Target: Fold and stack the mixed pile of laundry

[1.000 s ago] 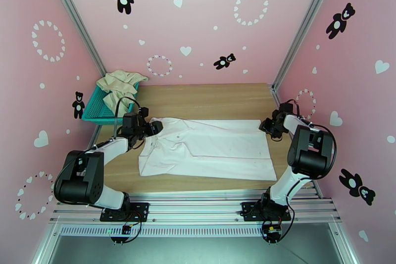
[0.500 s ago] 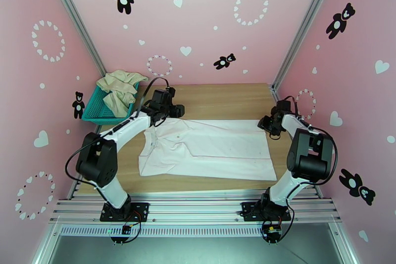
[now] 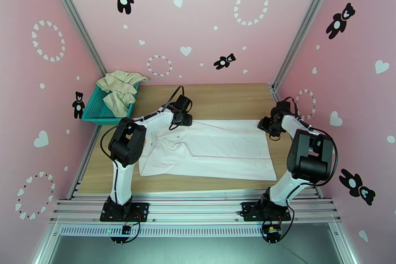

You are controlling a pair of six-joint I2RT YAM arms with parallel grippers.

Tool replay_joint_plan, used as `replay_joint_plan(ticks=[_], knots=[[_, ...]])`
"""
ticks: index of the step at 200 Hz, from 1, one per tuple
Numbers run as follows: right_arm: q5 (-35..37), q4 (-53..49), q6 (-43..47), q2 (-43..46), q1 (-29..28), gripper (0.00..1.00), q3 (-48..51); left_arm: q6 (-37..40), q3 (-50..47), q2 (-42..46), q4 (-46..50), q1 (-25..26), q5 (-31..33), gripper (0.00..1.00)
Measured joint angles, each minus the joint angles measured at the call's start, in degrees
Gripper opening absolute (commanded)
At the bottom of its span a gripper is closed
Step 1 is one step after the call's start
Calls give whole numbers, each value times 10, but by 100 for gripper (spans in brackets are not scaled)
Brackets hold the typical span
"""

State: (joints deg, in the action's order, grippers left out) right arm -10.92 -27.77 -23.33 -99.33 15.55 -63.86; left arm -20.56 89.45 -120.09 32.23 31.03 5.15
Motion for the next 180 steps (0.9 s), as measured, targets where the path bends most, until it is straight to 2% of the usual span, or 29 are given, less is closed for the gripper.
replay_joint_plan(ticks=[26,45,74,130,134,143,146,180], knots=[[0,0,0,0,0,44,0,-14,0,-4,4,-1,10,15],[0,0,0,0,0,44,0,-24,0,-3,4,0,18,4],[6,-5,-1,6,0,45,0,-33,-23,22,3,5,41,0],[21,-11,-9,28,0,45,9,-80,-157,191,-22,32,72,0],[23,-11,-11,29,0,45,10,-85,-165,198,-26,34,73,6],[26,-13,-12,29,0,46,11,-94,-183,210,-34,40,75,29],[28,-13,-13,29,0,46,12,-96,-188,212,-35,42,75,34],[42,-21,-17,35,-8,46,13,-141,-246,216,-48,64,76,56]])
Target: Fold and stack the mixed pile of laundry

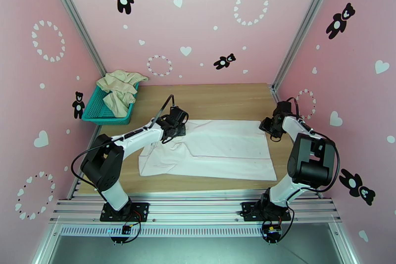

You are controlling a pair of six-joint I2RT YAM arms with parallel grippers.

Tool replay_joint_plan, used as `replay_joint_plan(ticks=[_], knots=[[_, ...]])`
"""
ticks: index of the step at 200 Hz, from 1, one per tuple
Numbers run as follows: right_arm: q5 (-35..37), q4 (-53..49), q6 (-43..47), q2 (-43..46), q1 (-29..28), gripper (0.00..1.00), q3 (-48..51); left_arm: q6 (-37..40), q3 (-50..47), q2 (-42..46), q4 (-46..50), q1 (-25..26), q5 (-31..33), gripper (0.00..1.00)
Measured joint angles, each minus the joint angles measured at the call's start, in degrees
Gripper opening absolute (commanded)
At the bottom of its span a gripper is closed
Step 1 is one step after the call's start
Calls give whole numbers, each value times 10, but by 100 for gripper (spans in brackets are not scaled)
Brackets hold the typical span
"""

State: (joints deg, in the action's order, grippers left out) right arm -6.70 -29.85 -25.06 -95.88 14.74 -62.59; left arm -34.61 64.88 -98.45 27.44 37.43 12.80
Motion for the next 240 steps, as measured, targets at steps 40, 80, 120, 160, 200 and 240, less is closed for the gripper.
replay_joint_plan(ticks=[40,80,120,160,200,240], knots=[[11,-14,0,6,-14,47,0,-40,-28,17,9,31,27,59],[8,-26,-5,9,-66,45,-4,-76,-57,119,50,48,39,54],[-19,-20,-20,-49,-135,43,-54,-134,-177,195,60,55,31,50],[-20,-24,-30,-152,-120,42,-117,-146,-216,152,50,16,22,49],[-25,-28,-38,-148,-87,42,-94,-123,-196,78,-12,-75,5,48],[-16,-26,-40,-84,-67,42,-14,-71,-41,-69,-77,-146,-25,44]])
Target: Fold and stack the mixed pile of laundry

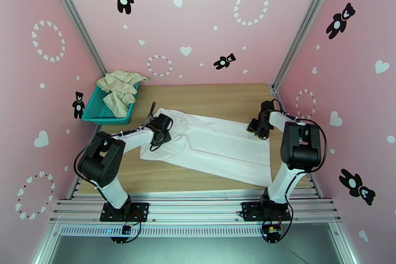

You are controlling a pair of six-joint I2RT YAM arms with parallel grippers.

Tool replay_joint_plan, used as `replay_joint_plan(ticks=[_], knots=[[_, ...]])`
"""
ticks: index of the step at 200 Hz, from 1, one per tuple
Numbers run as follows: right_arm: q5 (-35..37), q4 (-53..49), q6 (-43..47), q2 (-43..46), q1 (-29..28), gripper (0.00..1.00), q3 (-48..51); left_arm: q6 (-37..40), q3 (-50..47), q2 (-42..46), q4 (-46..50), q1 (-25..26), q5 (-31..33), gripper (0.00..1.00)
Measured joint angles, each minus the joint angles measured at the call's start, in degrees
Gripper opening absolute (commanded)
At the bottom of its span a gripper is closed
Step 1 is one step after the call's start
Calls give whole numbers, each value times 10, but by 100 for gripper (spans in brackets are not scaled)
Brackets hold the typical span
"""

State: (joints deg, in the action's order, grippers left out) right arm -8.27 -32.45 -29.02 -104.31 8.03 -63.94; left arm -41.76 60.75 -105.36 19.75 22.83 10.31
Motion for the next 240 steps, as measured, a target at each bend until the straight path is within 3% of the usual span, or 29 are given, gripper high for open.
replay_joint_plan(ticks=[59,101,142,194,216,240], knots=[[8,-47,0,107,-6,43,84,67,286,-204,-9,-43,-60,45],[8,-59,5,149,-65,44,83,87,419,-291,-22,-59,-132,44],[22,-72,26,132,-77,43,53,110,427,-256,-3,-64,-154,49],[28,-60,22,63,-76,43,38,115,288,-74,28,-35,-115,45],[34,-60,19,60,-76,43,38,111,256,-83,30,-33,-111,44],[39,-59,13,60,-76,43,38,106,267,-152,40,-38,-109,43]])
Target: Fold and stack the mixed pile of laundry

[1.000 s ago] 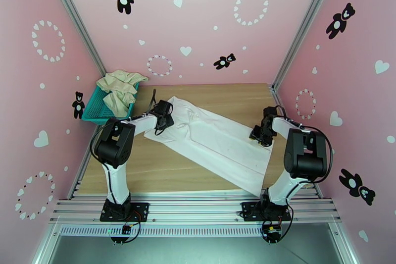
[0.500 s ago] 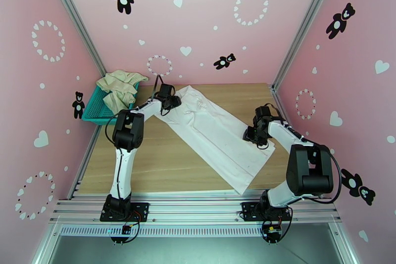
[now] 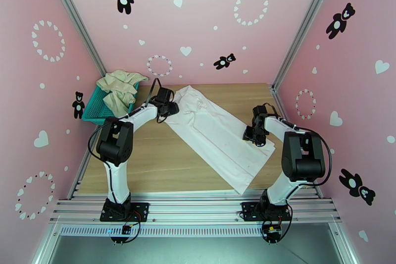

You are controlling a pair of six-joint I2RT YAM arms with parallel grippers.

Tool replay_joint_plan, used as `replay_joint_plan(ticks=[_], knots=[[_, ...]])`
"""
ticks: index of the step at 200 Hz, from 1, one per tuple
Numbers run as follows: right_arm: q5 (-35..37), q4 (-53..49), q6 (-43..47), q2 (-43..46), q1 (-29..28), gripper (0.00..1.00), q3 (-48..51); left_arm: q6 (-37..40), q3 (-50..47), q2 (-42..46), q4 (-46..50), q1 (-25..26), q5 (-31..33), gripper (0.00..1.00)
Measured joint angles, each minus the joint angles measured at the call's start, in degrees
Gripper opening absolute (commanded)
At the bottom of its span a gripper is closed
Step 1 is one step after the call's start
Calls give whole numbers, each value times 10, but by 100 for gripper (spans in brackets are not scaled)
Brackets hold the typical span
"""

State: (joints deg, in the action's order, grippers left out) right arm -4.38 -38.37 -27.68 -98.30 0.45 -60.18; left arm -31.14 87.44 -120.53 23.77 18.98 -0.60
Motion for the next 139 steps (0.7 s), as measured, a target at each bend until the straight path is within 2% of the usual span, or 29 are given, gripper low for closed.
replay_joint_plan(ticks=[29,77,139], knots=[[-11,14,-16,3,0,43,19,-7,96,-78,25,-12,-1,43],[-29,32,-55,33,-25,43,70,-42,285,-204,38,-40,-45,43],[-37,43,-120,90,-136,43,131,-67,518,-347,68,-46,-97,43]])
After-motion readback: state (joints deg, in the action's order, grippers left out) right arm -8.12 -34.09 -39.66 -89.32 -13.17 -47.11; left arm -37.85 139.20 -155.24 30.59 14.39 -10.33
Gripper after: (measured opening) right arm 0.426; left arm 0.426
